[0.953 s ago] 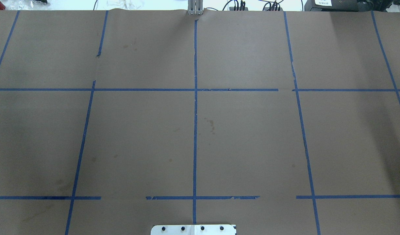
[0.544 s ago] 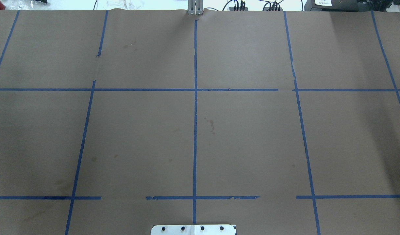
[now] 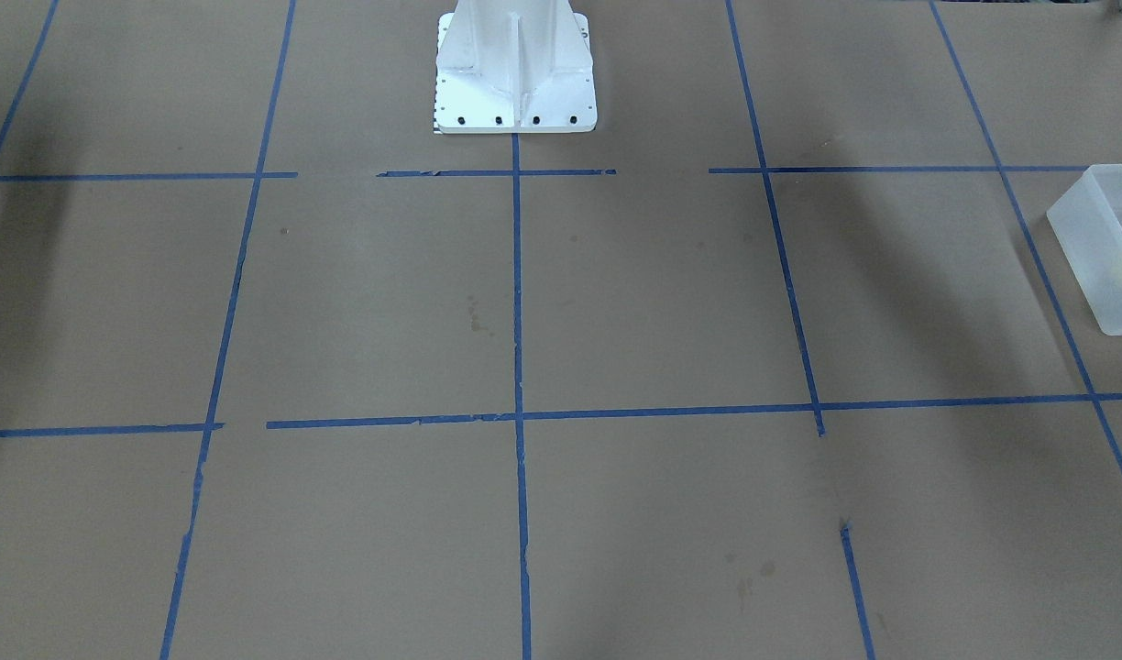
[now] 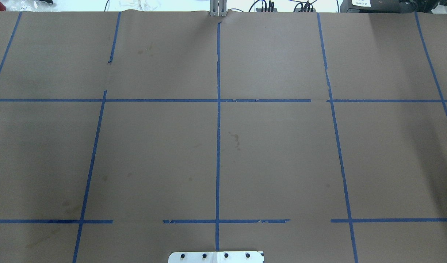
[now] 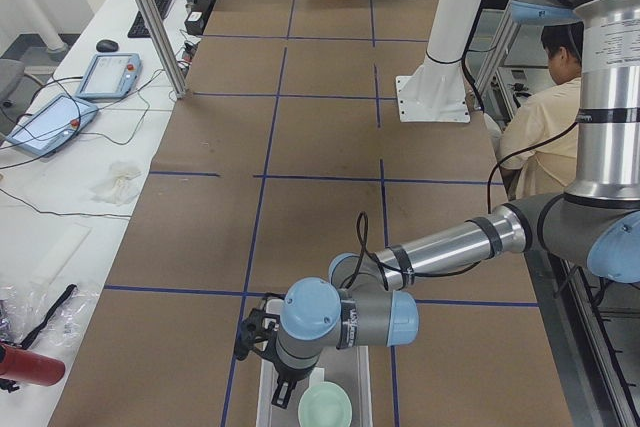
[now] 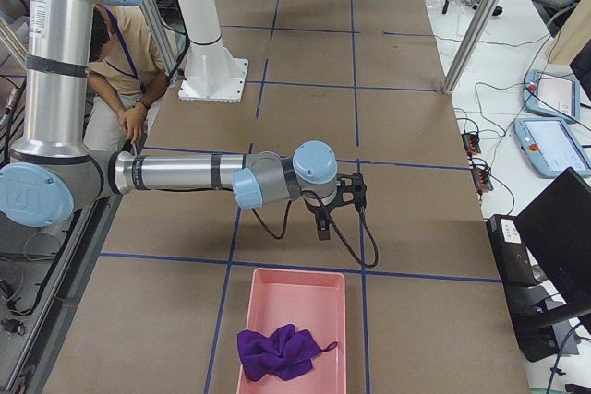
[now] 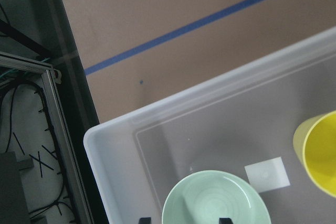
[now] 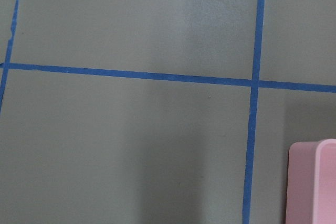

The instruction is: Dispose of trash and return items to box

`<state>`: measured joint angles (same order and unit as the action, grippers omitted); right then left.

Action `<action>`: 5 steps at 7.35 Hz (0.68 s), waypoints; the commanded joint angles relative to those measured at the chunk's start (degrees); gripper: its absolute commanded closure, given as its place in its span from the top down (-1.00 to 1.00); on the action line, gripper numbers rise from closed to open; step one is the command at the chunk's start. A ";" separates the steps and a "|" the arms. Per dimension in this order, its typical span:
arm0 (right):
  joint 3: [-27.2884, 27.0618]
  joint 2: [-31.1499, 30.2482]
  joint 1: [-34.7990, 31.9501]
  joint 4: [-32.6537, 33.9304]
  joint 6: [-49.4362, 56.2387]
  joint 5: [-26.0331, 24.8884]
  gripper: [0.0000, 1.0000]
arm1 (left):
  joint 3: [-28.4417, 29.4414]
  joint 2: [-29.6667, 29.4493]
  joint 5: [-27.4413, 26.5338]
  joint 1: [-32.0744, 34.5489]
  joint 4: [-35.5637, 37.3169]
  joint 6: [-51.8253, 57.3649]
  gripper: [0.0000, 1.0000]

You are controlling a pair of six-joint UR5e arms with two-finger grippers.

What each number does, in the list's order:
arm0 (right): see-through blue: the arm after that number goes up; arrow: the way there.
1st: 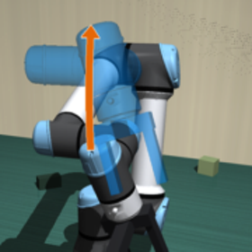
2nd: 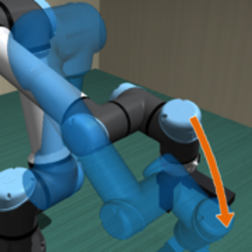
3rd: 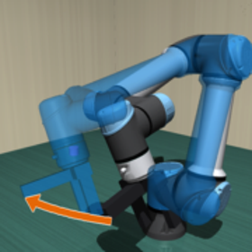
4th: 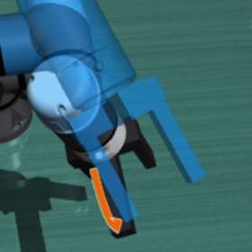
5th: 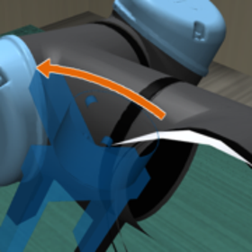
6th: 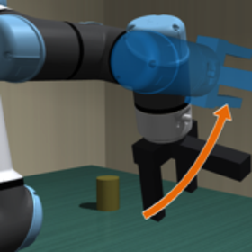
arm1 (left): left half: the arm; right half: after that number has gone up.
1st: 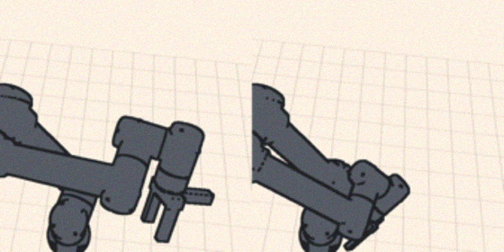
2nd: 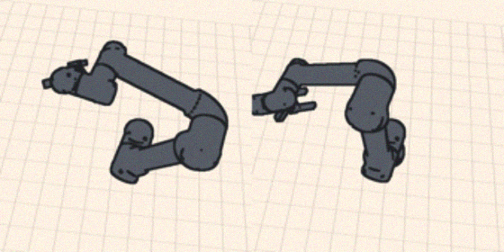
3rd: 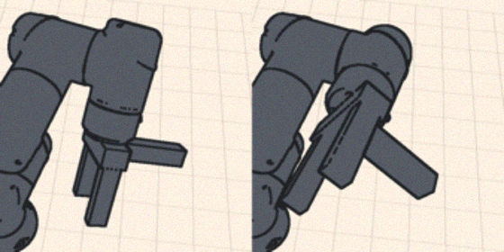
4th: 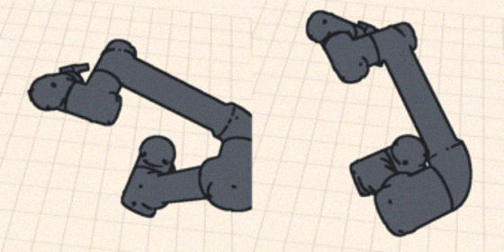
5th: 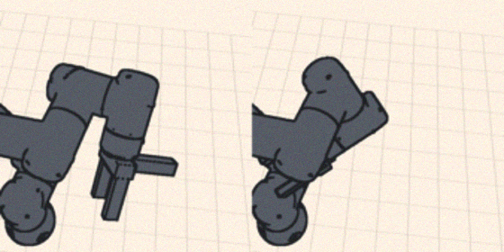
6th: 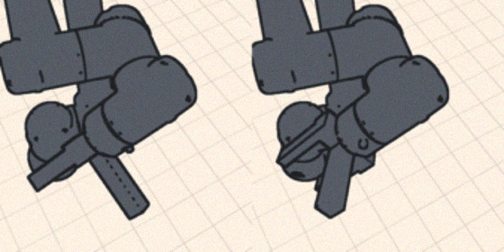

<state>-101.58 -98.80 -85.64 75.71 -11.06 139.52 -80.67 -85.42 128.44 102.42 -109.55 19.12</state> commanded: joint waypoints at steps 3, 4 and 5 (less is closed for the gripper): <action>0.15 0.27 -0.58 0.58 0.52 -3.91 1.00 | -24.72 -2.03 5.95 -17.71 12.40 -28.81 0.23; 0.41 0.53 -0.58 0.58 0.34 -4.08 1.00 | -28.45 -1.07 5.95 -20.74 12.61 -33.75 0.24; 0.50 0.45 -0.58 0.58 0.34 -4.08 1.00 | -30.31 -0.10 5.95 -22.43 12.61 -34.15 0.34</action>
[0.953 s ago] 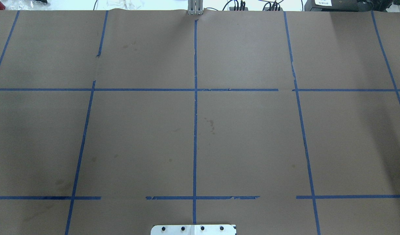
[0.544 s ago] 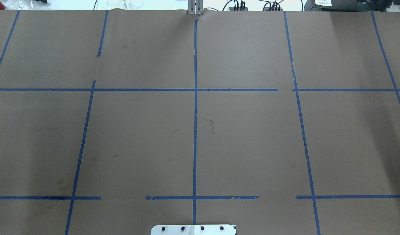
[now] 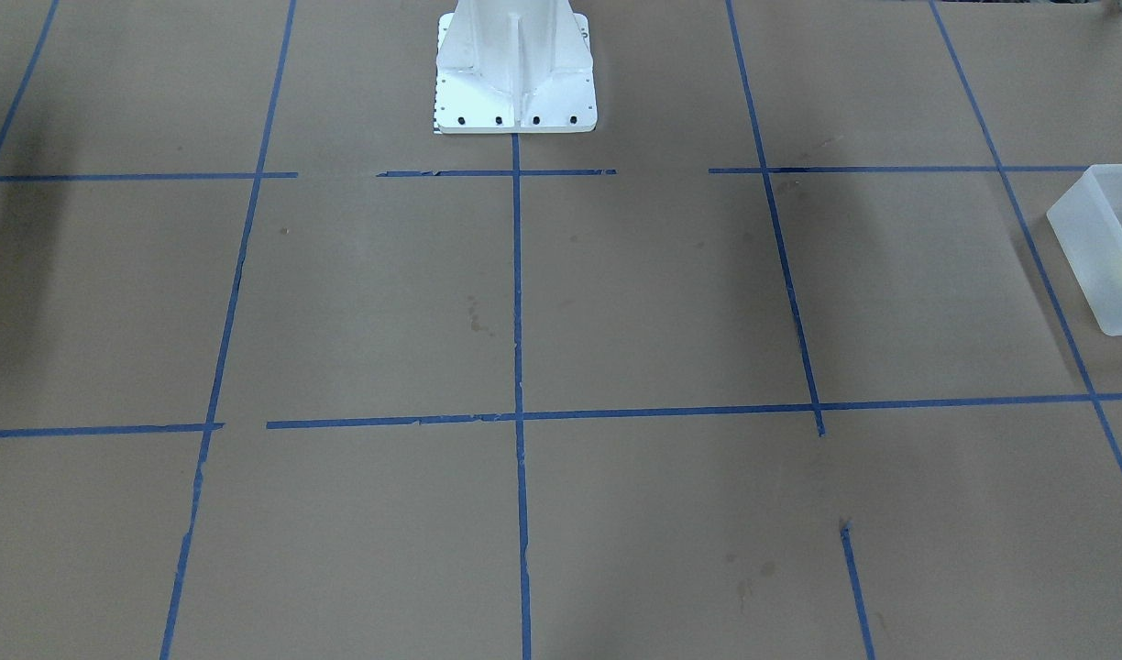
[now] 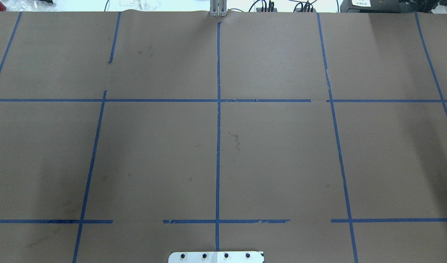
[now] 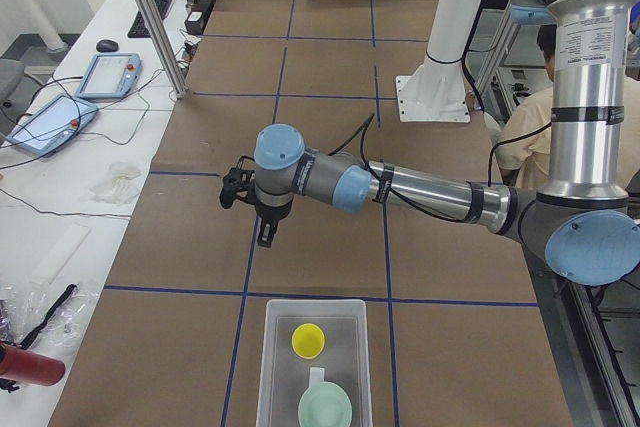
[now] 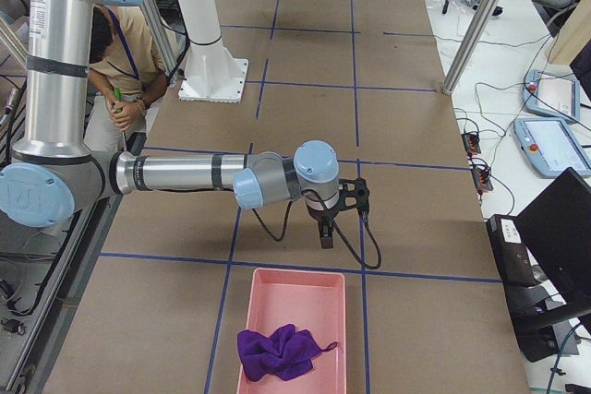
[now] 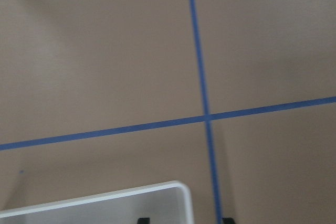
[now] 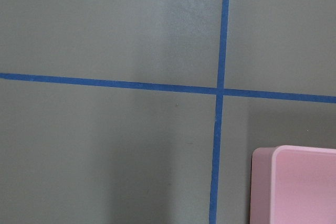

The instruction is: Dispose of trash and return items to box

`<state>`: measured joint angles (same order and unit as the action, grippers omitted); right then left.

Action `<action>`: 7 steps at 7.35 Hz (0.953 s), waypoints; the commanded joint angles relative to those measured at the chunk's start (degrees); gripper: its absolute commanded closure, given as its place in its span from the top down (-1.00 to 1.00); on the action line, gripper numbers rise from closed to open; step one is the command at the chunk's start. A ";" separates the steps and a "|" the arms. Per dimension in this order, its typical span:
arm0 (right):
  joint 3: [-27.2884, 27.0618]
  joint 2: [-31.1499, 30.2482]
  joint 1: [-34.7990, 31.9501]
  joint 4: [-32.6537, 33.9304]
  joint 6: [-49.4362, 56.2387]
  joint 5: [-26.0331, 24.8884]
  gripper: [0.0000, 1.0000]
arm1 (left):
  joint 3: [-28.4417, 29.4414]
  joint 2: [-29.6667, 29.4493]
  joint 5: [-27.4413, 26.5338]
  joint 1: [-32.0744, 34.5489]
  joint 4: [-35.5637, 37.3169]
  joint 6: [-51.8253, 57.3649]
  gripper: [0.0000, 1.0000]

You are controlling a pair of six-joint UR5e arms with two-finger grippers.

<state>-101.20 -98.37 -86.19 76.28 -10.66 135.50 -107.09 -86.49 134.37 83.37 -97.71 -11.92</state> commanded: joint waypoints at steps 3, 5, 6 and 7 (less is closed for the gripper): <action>0.92 -0.59 -0.03 0.70 0.11 0.46 1.00 | -2.79 5.68 0.45 -6.29 -1.41 -1.38 0.85; -0.13 -0.59 -2.13 5.19 1.07 0.73 1.00 | -0.41 7.73 4.91 -5.77 -2.48 -1.09 1.00; -0.92 -0.16 -1.87 6.15 1.08 0.64 1.00 | 0.82 7.82 4.94 -5.76 -2.48 -0.82 1.00; -3.10 -0.24 -0.48 8.25 1.08 -0.06 1.00 | 1.10 7.56 4.59 -5.68 -2.57 -0.74 1.00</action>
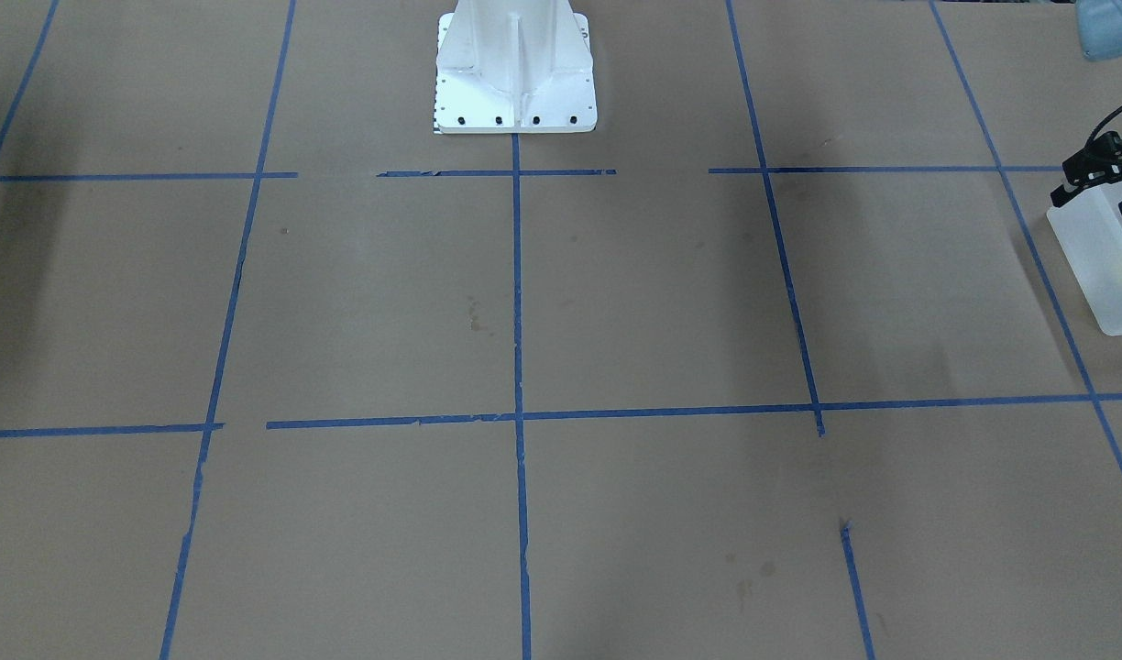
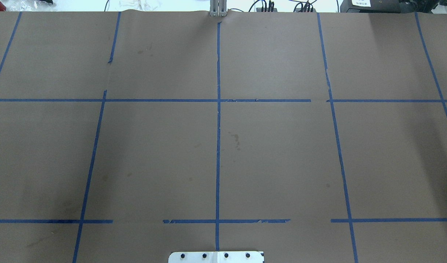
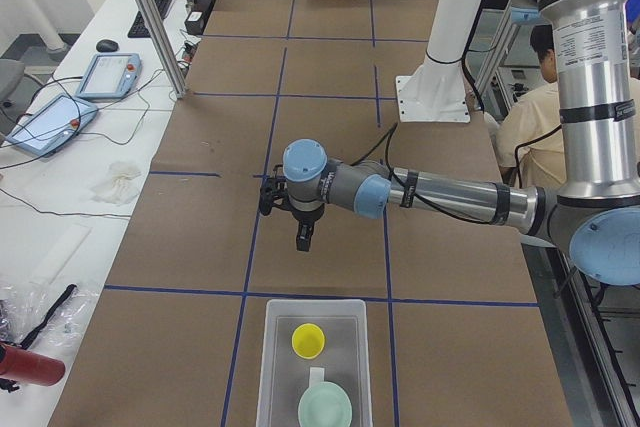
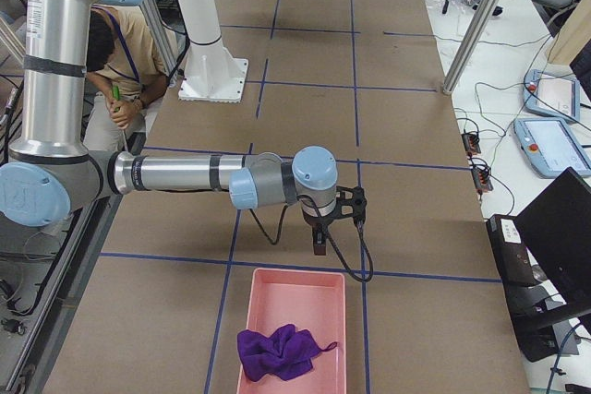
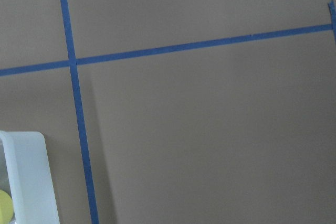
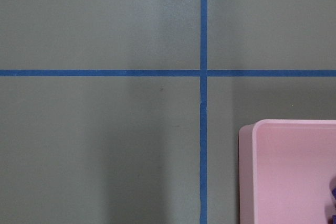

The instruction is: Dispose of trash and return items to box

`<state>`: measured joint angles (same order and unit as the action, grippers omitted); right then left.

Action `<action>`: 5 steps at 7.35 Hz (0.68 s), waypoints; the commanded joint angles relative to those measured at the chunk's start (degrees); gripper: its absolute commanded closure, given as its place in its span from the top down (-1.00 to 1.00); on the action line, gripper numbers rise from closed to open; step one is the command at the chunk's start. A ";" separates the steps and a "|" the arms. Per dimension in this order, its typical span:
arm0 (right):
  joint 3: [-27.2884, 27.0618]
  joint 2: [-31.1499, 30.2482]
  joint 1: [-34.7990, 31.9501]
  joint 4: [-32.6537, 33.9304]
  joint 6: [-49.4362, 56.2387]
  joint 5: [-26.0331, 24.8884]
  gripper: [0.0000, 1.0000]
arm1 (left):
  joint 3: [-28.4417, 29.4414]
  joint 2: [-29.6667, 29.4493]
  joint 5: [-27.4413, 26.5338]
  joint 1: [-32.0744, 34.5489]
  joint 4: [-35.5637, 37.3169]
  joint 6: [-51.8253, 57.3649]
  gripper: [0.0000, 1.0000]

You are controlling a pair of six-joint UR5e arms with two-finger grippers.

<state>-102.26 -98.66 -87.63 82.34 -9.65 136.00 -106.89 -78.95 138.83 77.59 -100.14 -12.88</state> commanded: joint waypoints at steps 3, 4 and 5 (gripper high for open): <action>-7.87 -1.70 4.29 10.04 0.25 -1.08 1.00 | 0.10 -1.12 -1.88 7.83 -0.41 5.19 1.00; -7.86 -2.40 4.48 9.86 1.03 -1.52 1.00 | 0.71 -1.04 -5.99 8.71 -0.32 8.80 1.00; -7.78 -2.93 4.49 9.77 3.30 -1.52 1.00 | 1.06 -0.60 -7.68 8.89 1.25 9.01 1.00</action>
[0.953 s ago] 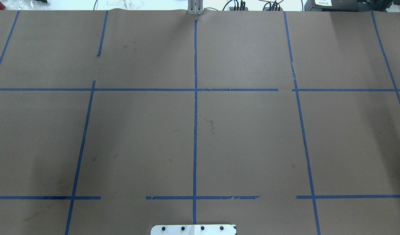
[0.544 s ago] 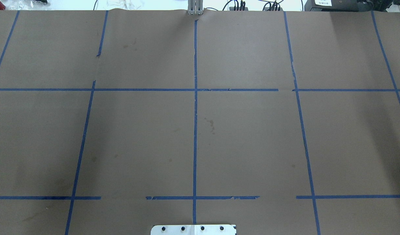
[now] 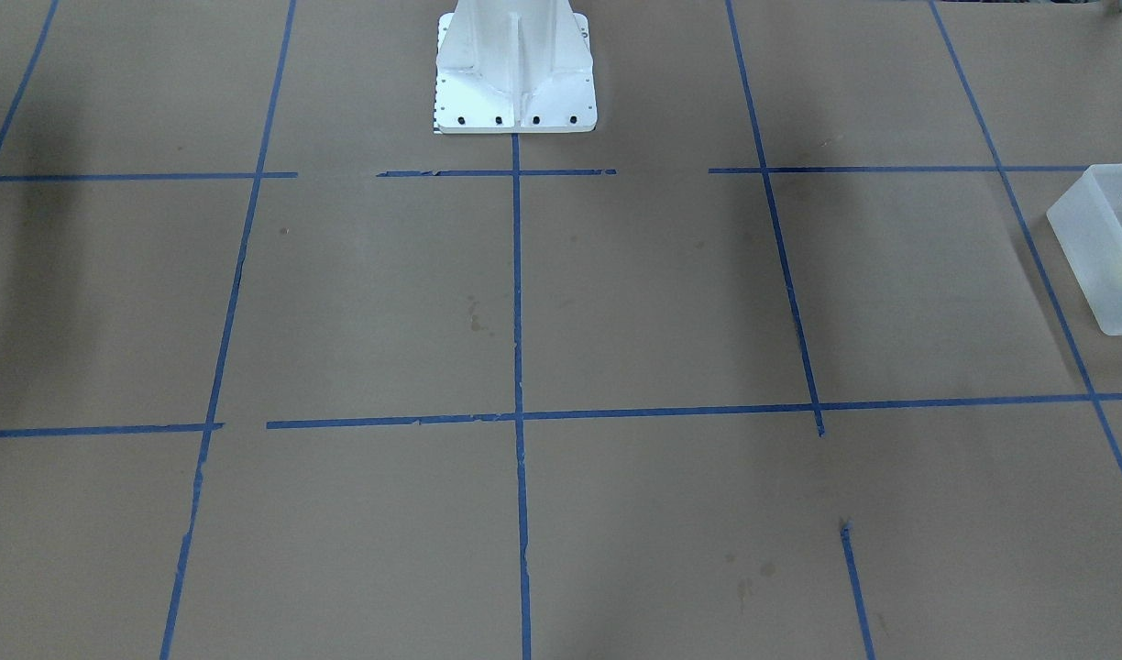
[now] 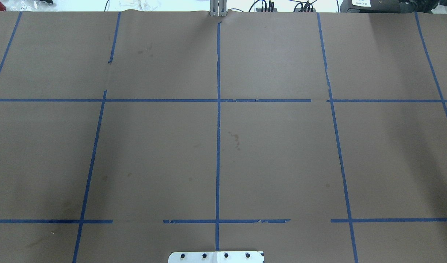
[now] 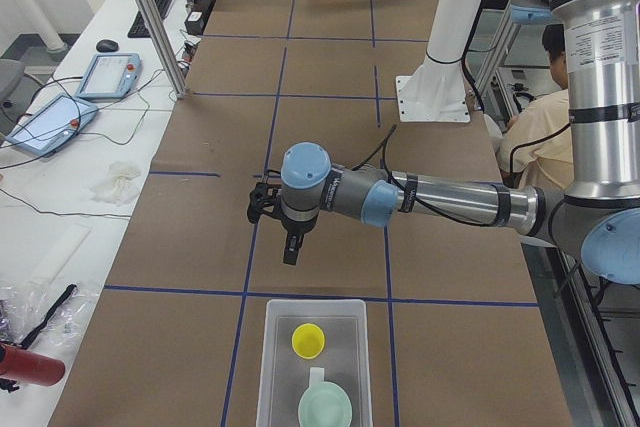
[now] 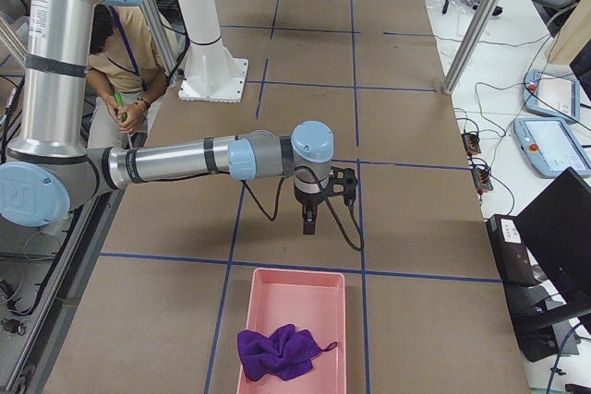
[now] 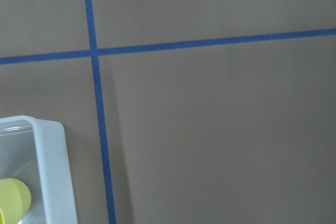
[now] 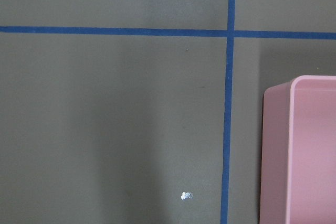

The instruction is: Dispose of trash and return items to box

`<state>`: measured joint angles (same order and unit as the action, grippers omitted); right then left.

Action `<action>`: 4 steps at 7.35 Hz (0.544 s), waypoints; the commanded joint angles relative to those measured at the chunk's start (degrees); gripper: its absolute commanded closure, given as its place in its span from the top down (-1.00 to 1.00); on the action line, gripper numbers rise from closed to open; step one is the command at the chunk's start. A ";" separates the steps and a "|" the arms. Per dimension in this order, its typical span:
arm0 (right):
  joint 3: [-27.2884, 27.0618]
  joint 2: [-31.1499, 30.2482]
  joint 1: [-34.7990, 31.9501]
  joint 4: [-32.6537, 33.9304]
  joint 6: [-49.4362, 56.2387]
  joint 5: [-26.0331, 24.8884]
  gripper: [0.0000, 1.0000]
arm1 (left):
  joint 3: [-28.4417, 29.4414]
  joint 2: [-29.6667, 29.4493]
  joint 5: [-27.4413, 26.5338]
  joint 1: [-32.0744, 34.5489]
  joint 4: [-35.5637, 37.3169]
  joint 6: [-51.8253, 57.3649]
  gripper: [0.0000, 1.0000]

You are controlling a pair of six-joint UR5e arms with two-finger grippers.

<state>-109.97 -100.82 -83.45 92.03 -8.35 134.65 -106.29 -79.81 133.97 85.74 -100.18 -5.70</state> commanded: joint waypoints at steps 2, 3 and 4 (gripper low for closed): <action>-0.24 -0.35 0.83 -0.10 2.11 0.08 1.00 | 1.87 2.19 -2.13 0.31 1.84 2.26 1.00; -0.16 -0.17 0.92 -0.19 2.11 0.00 1.00 | 1.87 2.38 0.13 0.31 1.75 2.18 1.00; -0.24 0.09 1.01 -0.27 1.94 0.00 1.00 | 1.61 2.55 2.94 0.31 1.75 2.09 1.00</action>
<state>-110.18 -101.03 -82.61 91.87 -6.32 134.67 -104.57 -77.67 134.01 86.07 -98.41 -3.58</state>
